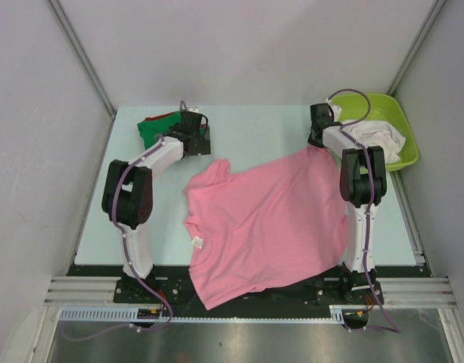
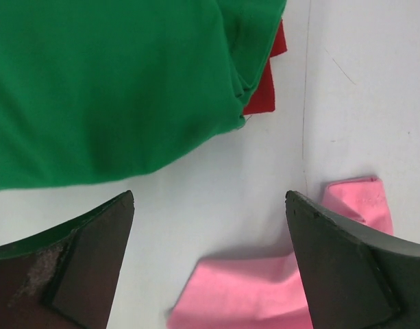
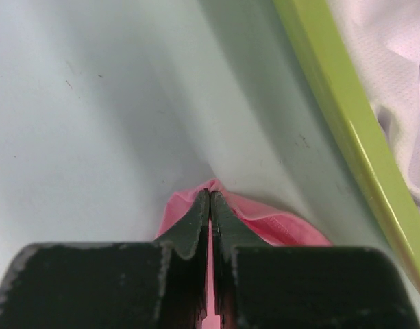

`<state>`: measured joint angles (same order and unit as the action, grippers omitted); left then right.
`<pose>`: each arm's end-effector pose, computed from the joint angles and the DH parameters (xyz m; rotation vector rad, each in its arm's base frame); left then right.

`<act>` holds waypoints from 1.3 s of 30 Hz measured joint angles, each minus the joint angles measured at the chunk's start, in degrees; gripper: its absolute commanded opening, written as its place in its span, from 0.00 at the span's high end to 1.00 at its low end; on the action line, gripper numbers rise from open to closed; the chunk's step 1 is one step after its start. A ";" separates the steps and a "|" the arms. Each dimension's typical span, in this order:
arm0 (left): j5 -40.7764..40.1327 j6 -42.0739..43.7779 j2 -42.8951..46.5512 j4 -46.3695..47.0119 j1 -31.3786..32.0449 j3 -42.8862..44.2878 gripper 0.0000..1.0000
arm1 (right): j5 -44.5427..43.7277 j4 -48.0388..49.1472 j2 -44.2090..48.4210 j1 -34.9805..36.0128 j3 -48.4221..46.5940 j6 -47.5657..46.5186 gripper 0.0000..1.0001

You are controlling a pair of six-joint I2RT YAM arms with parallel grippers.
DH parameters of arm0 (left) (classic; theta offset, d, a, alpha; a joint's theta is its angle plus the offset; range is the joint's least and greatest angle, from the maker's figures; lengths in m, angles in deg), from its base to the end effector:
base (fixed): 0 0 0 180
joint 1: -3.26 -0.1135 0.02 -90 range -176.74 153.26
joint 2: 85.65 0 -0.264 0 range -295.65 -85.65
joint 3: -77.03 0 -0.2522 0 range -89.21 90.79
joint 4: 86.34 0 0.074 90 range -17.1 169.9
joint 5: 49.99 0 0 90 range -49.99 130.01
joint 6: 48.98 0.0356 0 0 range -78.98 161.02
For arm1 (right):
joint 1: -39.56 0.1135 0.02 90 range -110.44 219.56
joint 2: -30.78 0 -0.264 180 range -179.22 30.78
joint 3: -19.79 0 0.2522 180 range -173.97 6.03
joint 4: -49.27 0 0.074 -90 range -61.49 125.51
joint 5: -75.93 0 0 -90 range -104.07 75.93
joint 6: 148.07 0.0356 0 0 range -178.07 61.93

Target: Fold and stack the t-shirts

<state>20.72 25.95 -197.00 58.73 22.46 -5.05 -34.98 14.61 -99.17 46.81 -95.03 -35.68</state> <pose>0.4127 -0.1313 0.2204 -0.0671 2.3559 0.1185 0.4998 0.0508 0.1681 0.4707 2.3272 -0.2008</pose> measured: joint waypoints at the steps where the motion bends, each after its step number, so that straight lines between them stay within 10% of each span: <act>1: 1.29 -0.02 -1.16 -0.13 -0.59 0.85 0.05 | 0.00 0.00 0.00 0.07 0.00 0.00 1.00; 20: 18.01 -0.44 -4.04 1.07 -0.28 -4.28 0.08 | 0.00 -0.07 0.00 1.14 0.00 0.02 1.00; 39: 13.29 -6.34 14.51 -1.79 13.33 -20.50 0.08 | 0.04 0.11 1.95 2.45 3.58 0.09 1.00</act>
<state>34.01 19.61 -182.49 56.94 35.79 -25.56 -34.94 14.72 -97.23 49.26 -91.44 -35.59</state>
